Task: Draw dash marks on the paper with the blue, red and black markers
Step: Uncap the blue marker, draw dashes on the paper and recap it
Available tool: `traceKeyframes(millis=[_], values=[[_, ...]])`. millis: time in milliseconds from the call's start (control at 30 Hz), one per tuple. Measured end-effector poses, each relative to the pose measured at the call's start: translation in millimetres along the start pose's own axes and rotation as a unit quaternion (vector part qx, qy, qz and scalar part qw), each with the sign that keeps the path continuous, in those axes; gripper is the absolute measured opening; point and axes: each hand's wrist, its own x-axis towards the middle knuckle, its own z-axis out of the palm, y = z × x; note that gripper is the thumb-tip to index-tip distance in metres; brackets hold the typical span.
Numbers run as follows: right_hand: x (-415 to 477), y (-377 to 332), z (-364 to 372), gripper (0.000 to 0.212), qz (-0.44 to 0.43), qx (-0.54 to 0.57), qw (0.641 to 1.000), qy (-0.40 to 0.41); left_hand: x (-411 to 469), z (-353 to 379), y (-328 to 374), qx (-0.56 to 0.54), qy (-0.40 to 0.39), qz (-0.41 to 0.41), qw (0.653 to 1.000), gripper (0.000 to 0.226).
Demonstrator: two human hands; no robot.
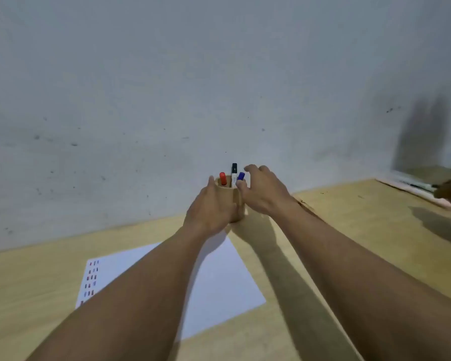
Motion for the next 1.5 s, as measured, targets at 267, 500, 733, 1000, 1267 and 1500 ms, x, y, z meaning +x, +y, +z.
traceKeyframes(millis=[267, 500, 733, 1000, 1267, 1500], values=[[13.7, 6.8, 18.9, 0.026, 0.062, 0.118, 0.99, 0.052, 13.4, 33.4, -3.3, -0.159, 0.097, -0.073, 0.98, 0.053], [24.4, 8.2, 29.4, 0.02, 0.1, 0.196, 0.973, 0.065, 19.5, 39.5, -12.8, -0.165, 0.105, -0.062, 0.979, 0.053], [30.5, 3.9, 28.7, 0.011, 0.114, 0.241, 0.958, 0.109, 20.9, 37.6, -14.8, -0.166, 0.093, -0.058, 0.98, 0.052], [27.7, -11.6, -10.4, 0.012, 0.067, 0.316, 0.926, 0.196, 19.1, 30.9, -6.2, -0.111, 0.071, -0.073, 0.989, 0.057], [12.0, -47.1, -45.3, 0.017, -0.008, 0.286, 0.947, 0.145, 7.1, -24.0, -5.5, -0.073, 0.106, -0.103, 0.986, 0.061], [-13.5, -90.0, -55.5, 0.018, -0.083, 0.247, 0.965, 0.033, -26.1, -110.4, -2.0, -0.126, 0.216, -0.076, 0.965, 0.032]])
